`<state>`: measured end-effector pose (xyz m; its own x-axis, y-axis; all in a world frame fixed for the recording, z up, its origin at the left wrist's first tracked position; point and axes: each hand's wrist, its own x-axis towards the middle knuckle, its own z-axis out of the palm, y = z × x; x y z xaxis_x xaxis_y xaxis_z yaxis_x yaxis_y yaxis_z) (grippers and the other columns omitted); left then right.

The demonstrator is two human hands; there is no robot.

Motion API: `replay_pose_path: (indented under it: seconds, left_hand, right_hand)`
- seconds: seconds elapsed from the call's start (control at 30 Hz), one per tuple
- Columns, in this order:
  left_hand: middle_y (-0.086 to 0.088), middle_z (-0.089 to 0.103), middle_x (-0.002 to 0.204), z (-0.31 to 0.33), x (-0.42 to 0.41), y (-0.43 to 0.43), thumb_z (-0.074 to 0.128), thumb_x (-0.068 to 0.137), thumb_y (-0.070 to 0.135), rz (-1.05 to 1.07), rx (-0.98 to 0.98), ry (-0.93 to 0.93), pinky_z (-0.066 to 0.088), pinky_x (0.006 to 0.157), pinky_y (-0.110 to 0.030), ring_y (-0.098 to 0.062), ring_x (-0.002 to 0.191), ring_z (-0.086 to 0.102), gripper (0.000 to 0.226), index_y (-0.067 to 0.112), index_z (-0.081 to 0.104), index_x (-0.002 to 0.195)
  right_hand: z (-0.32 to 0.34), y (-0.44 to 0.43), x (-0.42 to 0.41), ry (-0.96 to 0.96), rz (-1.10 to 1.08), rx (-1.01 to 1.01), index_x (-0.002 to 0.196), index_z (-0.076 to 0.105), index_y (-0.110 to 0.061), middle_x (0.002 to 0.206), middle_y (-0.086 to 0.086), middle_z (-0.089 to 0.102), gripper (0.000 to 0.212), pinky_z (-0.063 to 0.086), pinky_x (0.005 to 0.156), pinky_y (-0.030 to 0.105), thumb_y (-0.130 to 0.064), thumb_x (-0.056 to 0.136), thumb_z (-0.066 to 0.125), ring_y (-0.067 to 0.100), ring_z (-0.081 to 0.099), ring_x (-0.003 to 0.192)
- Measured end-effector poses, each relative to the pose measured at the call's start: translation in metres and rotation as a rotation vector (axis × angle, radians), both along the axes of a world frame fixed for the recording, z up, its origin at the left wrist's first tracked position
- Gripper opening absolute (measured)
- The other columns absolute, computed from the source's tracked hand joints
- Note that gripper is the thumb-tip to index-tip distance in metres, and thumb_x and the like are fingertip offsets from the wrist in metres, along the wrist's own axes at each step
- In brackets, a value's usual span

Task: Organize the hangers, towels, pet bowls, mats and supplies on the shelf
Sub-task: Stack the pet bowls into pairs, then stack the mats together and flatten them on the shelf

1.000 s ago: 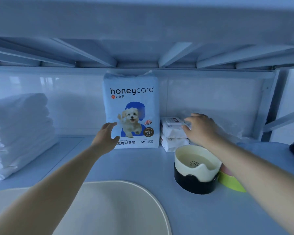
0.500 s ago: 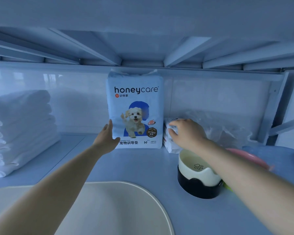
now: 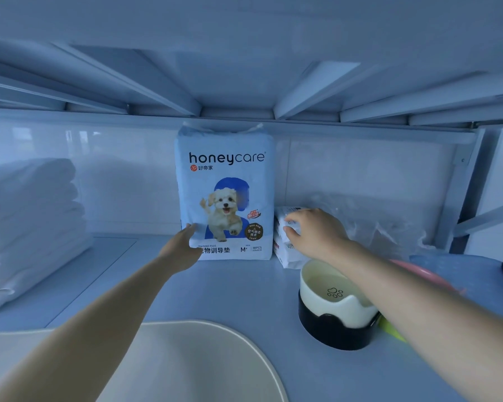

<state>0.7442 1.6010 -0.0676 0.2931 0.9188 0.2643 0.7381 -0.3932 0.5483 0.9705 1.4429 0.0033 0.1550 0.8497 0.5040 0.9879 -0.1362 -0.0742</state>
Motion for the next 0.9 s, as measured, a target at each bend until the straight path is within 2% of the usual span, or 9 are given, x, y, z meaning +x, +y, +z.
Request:
replay_pose_path:
  seconds: [0.2,0.37,0.47,0.53,0.6,0.67,0.73,0.8,0.9]
  left_hand:
    - [0.005,0.020,0.155,-0.001,-0.004,0.005,0.050,0.089,0.013,0.018,-0.007,-0.008,0.036,0.088,-0.025,-0.021,0.137,0.032,0.067,0.024,0.020,0.148]
    - [-0.003,0.033,0.150,0.007,-0.014,-0.003,0.056,0.090,0.025,-0.042,-0.047,0.042,0.035,0.098,-0.029,-0.023,0.133,0.036,0.059,0.023,0.031,0.144]
    - [0.002,0.049,0.135,0.000,-0.021,-0.025,0.059,0.089,0.027,-0.172,-0.101,-0.001,0.042,0.086,-0.024,-0.015,0.116,0.050,0.038,0.030,0.052,0.126]
    - [0.011,0.057,0.124,-0.007,-0.031,-0.045,0.061,0.088,0.026,-0.274,-0.134,-0.015,0.043,0.088,-0.021,-0.007,0.116,0.052,0.025,0.035,0.058,0.111]
    - [0.020,0.059,0.116,-0.015,-0.051,-0.068,0.060,0.089,0.026,-0.341,-0.143,-0.002,0.040,0.086,-0.011,0.002,0.113,0.053,0.020,0.040,0.059,0.104]
    - [0.028,0.056,0.114,-0.023,-0.078,-0.090,0.058,0.090,0.029,-0.361,-0.110,0.049,0.037,0.081,-0.003,0.007,0.109,0.052,0.021,0.043,0.059,0.105]
    - [0.030,0.052,0.116,-0.030,-0.106,-0.108,0.056,0.090,0.034,-0.338,-0.023,0.162,0.038,0.087,-0.008,0.005,0.109,0.050,0.022,0.046,0.056,0.109]
    - [0.028,0.044,0.126,-0.039,-0.129,-0.118,0.051,0.091,0.039,-0.322,0.044,0.276,0.032,0.100,-0.013,0.001,0.119,0.045,0.027,0.043,0.051,0.118]
    - [0.020,0.026,0.146,-0.049,-0.151,-0.131,0.036,0.089,0.058,-0.250,0.030,0.385,0.016,0.109,-0.016,-0.003,0.136,0.026,0.052,0.037,0.039,0.137]
  right_hand:
    - [-0.003,0.007,-0.006,0.035,0.036,0.017,0.111,0.063,-0.024,0.115,-0.002,0.063,0.027,0.047,0.081,0.032,-0.033,0.092,0.046,0.022,0.053,0.111]
    - [-0.009,0.001,-0.026,0.058,0.143,-0.013,0.121,0.059,-0.024,0.122,-0.004,0.060,0.031,0.044,0.085,0.031,-0.033,0.094,0.047,0.021,0.051,0.115]
    - [-0.016,-0.013,-0.046,0.091,0.227,-0.021,0.119,0.060,-0.025,0.116,-0.006,0.061,0.030,0.044,0.080,0.030,-0.032,0.093,0.048,0.019,0.054,0.110]
    - [-0.025,-0.024,-0.060,0.116,0.269,-0.049,0.122,0.058,-0.027,0.124,-0.008,0.059,0.032,0.045,0.089,0.030,-0.034,0.093,0.048,0.017,0.052,0.115]
    - [-0.039,-0.036,-0.074,0.168,0.310,-0.094,0.125,0.057,-0.028,0.131,-0.011,0.055,0.034,0.041,0.098,0.029,-0.037,0.093,0.048,0.013,0.047,0.123]
    - [-0.056,-0.046,-0.088,0.229,0.355,-0.132,0.126,0.056,-0.029,0.133,-0.013,0.053,0.035,0.037,0.101,0.026,-0.038,0.093,0.048,0.009,0.043,0.126]
    - [-0.074,-0.050,-0.101,0.254,0.385,-0.164,0.124,0.057,-0.029,0.132,-0.013,0.054,0.034,0.037,0.101,0.025,-0.038,0.092,0.049,0.008,0.043,0.125]
    - [-0.090,-0.051,-0.114,0.267,0.405,-0.194,0.122,0.059,-0.028,0.129,-0.012,0.056,0.033,0.040,0.099,0.027,-0.037,0.091,0.051,0.009,0.047,0.123]
    - [-0.109,-0.053,-0.130,0.288,0.438,-0.235,0.122,0.059,-0.024,0.132,-0.009,0.053,0.035,0.040,0.100,0.028,-0.036,0.091,0.052,0.011,0.046,0.125]
